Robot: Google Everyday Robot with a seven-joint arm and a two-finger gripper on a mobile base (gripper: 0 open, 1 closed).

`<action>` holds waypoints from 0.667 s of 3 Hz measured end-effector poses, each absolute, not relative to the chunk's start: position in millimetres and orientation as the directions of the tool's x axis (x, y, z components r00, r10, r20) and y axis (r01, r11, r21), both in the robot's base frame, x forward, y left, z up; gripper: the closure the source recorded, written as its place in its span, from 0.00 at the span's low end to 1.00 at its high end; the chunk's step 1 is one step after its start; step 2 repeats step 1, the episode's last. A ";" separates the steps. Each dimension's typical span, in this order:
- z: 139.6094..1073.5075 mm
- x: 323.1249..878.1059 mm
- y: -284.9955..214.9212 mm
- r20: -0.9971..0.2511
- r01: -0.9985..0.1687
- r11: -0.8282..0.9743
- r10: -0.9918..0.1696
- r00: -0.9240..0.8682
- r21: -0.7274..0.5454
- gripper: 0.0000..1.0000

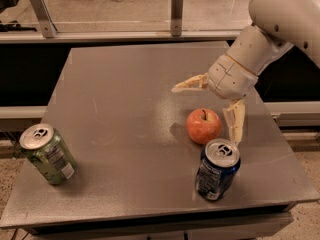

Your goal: Move apple near pepsi can

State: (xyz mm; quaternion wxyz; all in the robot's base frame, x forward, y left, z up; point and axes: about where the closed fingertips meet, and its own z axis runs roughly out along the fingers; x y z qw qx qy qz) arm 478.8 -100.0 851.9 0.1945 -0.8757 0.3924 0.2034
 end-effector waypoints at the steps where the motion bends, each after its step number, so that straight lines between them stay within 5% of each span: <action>1: 851.8 479.0 -99.9 -0.509 -0.766 -0.616 -0.608 0.609 -0.181 0.00; 2: 851.8 479.0 -99.9 -0.509 -0.766 -0.616 -0.608 0.609 -0.181 0.00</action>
Offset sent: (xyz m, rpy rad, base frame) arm 0.0000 0.0000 0.0000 0.0000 0.0000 0.0000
